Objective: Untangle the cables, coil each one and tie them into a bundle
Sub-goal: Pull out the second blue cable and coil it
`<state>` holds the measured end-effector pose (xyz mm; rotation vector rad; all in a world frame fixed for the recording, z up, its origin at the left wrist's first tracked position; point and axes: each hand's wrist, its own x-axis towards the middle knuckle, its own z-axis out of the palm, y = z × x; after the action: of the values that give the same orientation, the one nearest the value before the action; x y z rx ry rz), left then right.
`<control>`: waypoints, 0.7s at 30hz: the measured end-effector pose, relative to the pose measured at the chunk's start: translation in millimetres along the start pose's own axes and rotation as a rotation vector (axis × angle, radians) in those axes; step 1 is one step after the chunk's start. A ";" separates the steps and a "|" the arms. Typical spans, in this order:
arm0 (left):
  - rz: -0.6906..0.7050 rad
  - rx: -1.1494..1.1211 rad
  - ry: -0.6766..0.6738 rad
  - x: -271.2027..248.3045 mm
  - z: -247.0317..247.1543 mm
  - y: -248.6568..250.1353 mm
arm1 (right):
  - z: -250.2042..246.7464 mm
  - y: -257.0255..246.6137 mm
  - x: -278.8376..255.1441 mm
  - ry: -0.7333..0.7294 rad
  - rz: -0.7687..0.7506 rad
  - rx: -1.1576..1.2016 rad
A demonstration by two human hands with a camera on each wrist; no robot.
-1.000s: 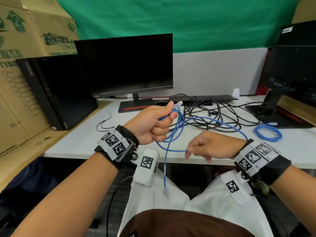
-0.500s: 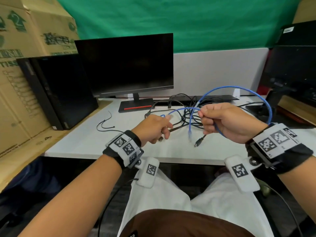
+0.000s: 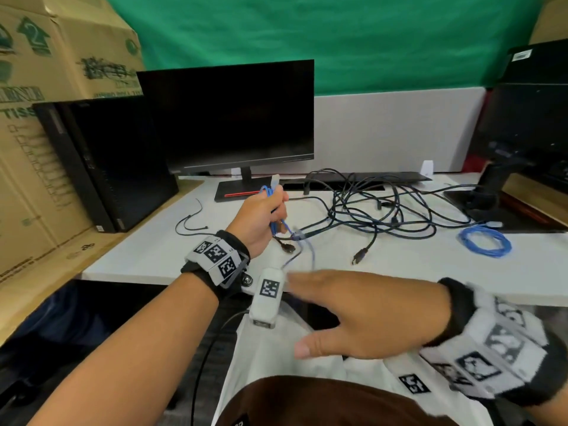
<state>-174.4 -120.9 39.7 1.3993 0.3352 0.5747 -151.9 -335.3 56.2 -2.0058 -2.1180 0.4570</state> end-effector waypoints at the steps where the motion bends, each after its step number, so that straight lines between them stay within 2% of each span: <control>1: 0.005 -0.019 -0.011 -1.3 0.3 0.3 | -8.0 -10.6 -4.6 0.023 -0.044 0.155; 2: 0.008 -0.051 -0.029 -3.0 1.2 1.2 | -14.7 -14.9 -6.8 0.089 -0.063 0.283; 4: 0.004 -0.143 -0.087 -7.2 4.4 4.4 | -24.0 -4.9 -3.6 0.398 -0.017 0.324; 6: -0.017 -0.235 -0.175 -13.7 10.1 10.2 | -24.2 21.4 5.9 0.724 0.106 0.325; 7: -0.028 -0.275 -0.224 -17.5 14.3 13.0 | -20.7 37.4 11.1 0.782 0.188 0.378; 9: -0.038 -0.354 -0.315 -25.3 24.1 18.3 | -10.4 60.6 18.1 0.694 0.303 0.555; 10: -0.041 -0.392 -0.352 -28.8 29.2 20.3 | -3.1 68.4 21.4 0.630 0.293 0.667; 12: -0.042 -0.458 -0.412 -34.2 38.9 23.7 | 7.6 73.2 25.8 0.529 0.183 0.795; 16: -0.068 -0.450 -0.468 -39.7 45.8 31.8 | 8.8 68.9 22.1 0.311 0.001 0.798; 18: -0.101 -0.390 -0.491 -41.6 41.6 39.2 | 3.3 69.7 16.2 0.228 -0.007 0.863; 21: -0.109 -0.233 -0.559 -44.4 30.8 53.2 | -7.5 80.8 7.5 0.175 0.063 0.750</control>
<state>-203.6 -167.7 91.8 1.2475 -0.1033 0.1123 -74.2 -324.1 34.6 -1.5931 -1.4641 0.8864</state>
